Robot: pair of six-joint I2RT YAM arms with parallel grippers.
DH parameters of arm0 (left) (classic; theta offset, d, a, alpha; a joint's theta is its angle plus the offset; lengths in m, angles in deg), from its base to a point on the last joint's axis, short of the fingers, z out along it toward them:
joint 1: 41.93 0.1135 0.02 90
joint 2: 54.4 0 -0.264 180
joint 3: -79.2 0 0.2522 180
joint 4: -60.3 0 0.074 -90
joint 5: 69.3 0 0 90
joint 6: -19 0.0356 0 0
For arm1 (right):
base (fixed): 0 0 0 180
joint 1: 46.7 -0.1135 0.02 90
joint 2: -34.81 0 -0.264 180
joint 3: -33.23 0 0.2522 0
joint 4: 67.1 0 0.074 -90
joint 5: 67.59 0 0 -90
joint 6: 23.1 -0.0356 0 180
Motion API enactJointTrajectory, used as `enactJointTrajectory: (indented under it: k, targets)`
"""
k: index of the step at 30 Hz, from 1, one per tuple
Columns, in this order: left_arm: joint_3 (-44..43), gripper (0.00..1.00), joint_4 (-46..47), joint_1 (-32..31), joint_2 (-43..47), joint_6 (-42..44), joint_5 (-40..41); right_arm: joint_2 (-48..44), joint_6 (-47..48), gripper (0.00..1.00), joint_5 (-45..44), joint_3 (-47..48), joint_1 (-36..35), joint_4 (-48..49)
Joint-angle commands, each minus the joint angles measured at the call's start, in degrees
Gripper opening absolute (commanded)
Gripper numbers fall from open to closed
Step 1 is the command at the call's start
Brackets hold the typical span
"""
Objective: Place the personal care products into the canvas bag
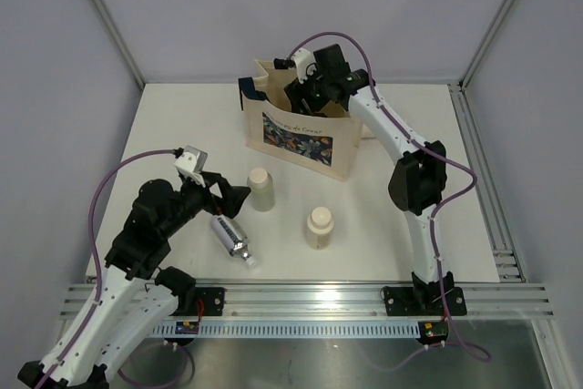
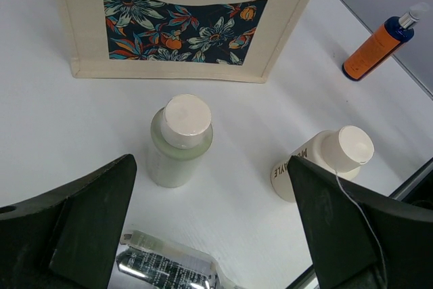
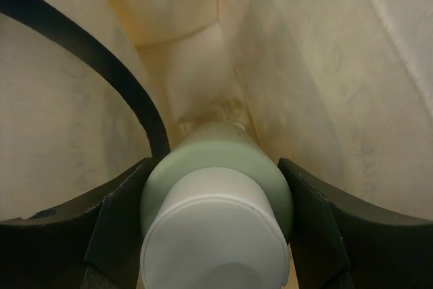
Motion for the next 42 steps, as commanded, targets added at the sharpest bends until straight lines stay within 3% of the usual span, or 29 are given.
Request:
enactJointTrajectory:
  k: [1, 2, 4, 16, 20, 22, 26, 29, 35, 42]
  targets:
    - [1.0, 0.99, 0.6, 0.2, -1.1, -0.3, -1.8, 0.4, 1.5, 0.60, -0.2, 4.4, 0.5, -0.5]
    - [1.2, 0.99, 0.4, 0.2, -2.0, -0.9, -1.8, 0.7, 1.9, 0.77, -0.5, 5.3, 0.5, -1.7]
    - [1.0, 0.99, -0.4, 0.2, -3.4, -1.4, -1.8, -0.6, 2.8, 0.99, -0.2, 7.0, 1.0, -1.9]
    - [2.3, 0.99, 0.5, 0.2, -8.6, -3.0, -2.0, -12.9, 5.2, 1.00, 14.5, 8.4, 5.2, -6.9]
    - [3.6, 0.99, 2.9, 0.2, -10.2, -3.7, -1.4, -19.8, 4.3, 1.00, 23.9, 5.7, 7.5, -8.6]
    - [4.0, 0.99, 4.7, 0.1, -11.1, -4.3, -0.6, -24.8, 4.2, 1.00, 30.1, 1.4, 10.4, -8.9]
    - [6.6, 0.98, 9.4, -1.4, -13.9, -4.5, 2.2, -36.2, 4.7, 1.00, 43.8, -18.4, 15.8, -3.9]
    - [8.5, 0.98, 13.5, -4.4, -16.5, -2.7, 7.3, -49.4, 8.9, 1.00, 46.6, -34.0, 18.3, -1.8]
    - [12.0, 0.98, 28.2, -8.0, -26.0, -1.6, 16.9, -67.3, 10.1, 1.00, 51.3, -59.6, 23.0, 3.5]
    - [11.3, 0.95, 40.0, -8.4, -39.1, -0.4, 22.4, -80.2, 12.9, 1.00, 52.4, -73.8, 30.7, 2.4]
